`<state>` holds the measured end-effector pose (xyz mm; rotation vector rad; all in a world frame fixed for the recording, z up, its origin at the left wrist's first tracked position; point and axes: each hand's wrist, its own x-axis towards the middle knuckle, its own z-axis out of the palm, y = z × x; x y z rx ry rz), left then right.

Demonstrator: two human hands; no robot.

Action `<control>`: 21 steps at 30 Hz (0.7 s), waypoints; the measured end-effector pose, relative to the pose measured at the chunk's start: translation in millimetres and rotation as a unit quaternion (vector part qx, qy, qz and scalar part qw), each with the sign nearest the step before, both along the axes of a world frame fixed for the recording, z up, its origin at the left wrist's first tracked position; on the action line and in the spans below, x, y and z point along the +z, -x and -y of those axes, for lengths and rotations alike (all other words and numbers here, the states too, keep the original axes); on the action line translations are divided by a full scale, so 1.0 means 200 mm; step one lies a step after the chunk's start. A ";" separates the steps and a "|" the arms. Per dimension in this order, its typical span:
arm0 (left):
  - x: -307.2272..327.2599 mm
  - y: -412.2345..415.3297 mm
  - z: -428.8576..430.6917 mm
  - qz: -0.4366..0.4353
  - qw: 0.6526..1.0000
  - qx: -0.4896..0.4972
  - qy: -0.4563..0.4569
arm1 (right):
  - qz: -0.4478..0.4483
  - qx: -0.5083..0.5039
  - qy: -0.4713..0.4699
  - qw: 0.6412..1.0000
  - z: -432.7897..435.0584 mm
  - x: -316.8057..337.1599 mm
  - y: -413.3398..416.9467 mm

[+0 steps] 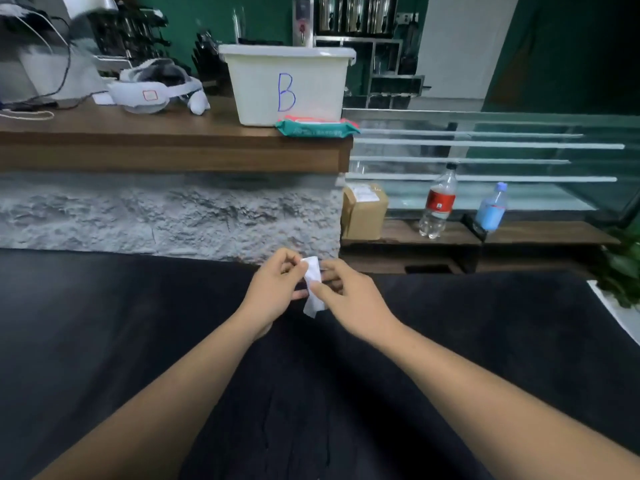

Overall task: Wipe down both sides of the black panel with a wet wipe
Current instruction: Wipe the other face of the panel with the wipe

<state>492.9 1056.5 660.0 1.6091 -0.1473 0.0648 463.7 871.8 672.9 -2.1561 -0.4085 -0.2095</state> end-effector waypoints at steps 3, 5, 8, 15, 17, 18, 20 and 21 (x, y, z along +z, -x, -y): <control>-0.11 0.12 0.10 -0.017 1.000 -0.024 0.002 | -0.011 -0.018 -0.047 0.999 0.08 -0.13 0.17; -0.17 0.19 0.17 -0.028 0.999 -0.037 -0.001 | -0.007 -0.037 -0.061 0.997 0.14 -0.20 0.24; -0.26 0.34 0.30 -0.051 0.996 -0.070 -0.001 | -0.015 -0.088 -0.038 0.995 0.26 -0.32 0.36; -0.52 0.62 0.40 -0.012 0.968 -0.145 -0.207 | -0.012 -0.127 0.064 0.990 0.58 -0.58 0.60; -0.60 0.68 0.36 0.041 0.934 -0.129 -0.329 | -0.022 -0.118 0.090 0.989 0.61 -0.65 0.66; -0.64 0.70 0.33 0.068 0.913 -0.116 -0.386 | -0.026 -0.113 0.097 0.989 0.61 -0.68 0.67; -0.71 0.72 0.25 0.115 0.868 -0.082 -0.477 | -0.026 -0.104 0.107 0.988 0.60 -0.74 0.70; -0.74 0.73 0.21 0.129 0.849 -0.069 -0.507 | -0.025 -0.102 0.114 0.988 0.59 -0.76 0.71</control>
